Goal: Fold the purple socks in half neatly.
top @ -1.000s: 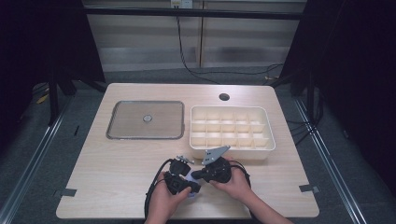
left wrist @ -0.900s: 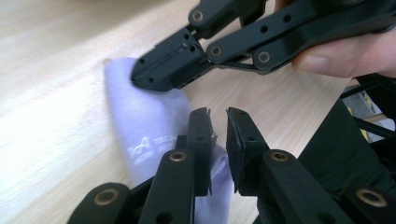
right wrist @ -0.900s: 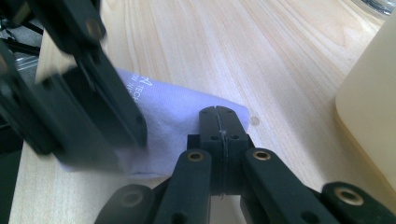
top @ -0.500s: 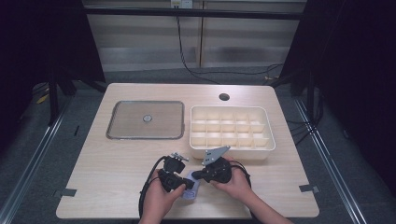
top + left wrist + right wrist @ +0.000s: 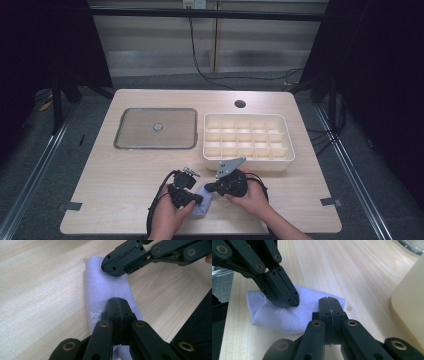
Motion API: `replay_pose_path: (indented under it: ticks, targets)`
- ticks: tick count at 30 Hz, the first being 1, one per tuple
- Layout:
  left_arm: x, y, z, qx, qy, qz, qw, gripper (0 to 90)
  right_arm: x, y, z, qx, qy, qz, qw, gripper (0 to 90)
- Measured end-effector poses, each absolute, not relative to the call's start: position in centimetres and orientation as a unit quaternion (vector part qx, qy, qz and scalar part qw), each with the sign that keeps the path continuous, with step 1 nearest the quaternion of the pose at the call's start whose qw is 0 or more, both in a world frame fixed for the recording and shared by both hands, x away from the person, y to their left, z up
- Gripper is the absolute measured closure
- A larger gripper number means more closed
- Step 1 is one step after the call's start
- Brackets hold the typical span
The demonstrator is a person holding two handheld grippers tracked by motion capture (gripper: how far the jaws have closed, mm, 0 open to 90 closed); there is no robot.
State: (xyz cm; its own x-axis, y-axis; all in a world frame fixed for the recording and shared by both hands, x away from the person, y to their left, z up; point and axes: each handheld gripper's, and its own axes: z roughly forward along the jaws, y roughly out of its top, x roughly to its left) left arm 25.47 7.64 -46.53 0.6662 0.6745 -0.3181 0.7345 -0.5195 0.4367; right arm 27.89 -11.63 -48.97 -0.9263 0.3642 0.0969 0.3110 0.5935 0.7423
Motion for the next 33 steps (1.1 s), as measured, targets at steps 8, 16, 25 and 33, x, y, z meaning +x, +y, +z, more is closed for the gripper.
replay_pose_path:
  ticks: [8,16,25,33]
  targets:
    - [25.3,7.6,-46.5,0.870,0.405,-0.047,0.278,90.0,27.8,-11.1,-48.3,0.183,0.893,0.409,0.041,90.0]
    - [25.0,7.7,-46.5,0.867,0.407,-0.043,0.284,90.0,28.2,-10.7,-49.0,0.184,0.899,0.396,0.036,90.0]
    - [24.7,8.4,-45.9,0.865,0.417,-0.043,0.276,85.9,28.0,-10.7,-49.0,0.177,0.902,0.392,0.044,90.0]
    - [24.6,8.1,-46.2,0.875,0.407,-0.041,0.258,90.0,28.1,-11.0,-49.4,0.184,0.904,0.384,0.045,90.0]
